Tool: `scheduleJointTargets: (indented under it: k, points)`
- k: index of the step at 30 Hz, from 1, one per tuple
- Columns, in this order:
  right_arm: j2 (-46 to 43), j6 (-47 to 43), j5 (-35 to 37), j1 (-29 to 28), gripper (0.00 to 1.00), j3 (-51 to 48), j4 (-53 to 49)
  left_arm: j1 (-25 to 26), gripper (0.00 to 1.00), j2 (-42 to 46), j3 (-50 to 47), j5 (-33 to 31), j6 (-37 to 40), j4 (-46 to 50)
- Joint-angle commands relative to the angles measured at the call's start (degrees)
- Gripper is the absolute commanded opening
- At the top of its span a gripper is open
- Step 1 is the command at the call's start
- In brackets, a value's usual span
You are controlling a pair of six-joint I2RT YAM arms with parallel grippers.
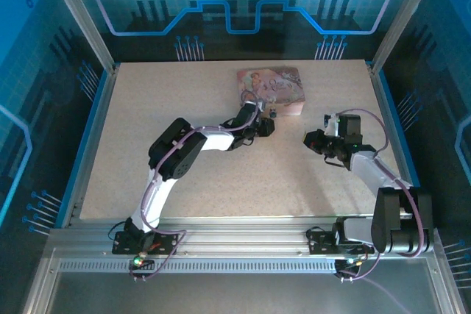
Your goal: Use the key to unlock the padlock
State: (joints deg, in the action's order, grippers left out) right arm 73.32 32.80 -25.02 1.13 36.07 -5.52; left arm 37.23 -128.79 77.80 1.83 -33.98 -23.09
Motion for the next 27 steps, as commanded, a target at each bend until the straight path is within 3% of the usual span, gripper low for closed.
scheduleJointTargets:
  k: [1, 10, 15, 22, 27]
  points:
    - [-0.8, -0.4, -1.0, -1.1, 0.00, -0.5, -0.3, -0.5, 0.25, 5.5, -4.2, 1.8, 1.5, -3.1]
    - [1.8, -1.7, 2.4, -5.6, 0.00, 3.1, -4.0, -0.8, 0.47, 10.2, -5.7, 1.5, 6.3, 0.1]
    - [1.2, -3.4, 5.7, -4.9, 0.00, 4.0, -9.3, 1.7, 0.50, 9.3, -0.6, -7.0, 13.0, 7.2]
    - [-0.8, -4.7, 5.7, -0.7, 0.00, 2.9, -11.8, 7.8, 0.57, 5.6, 8.7, -25.1, 17.8, 15.4]
    - [-1.8, -5.8, 2.8, -0.1, 0.00, 2.3, -11.8, 8.2, 0.60, 4.9, 12.1, -25.5, 14.3, 19.9]
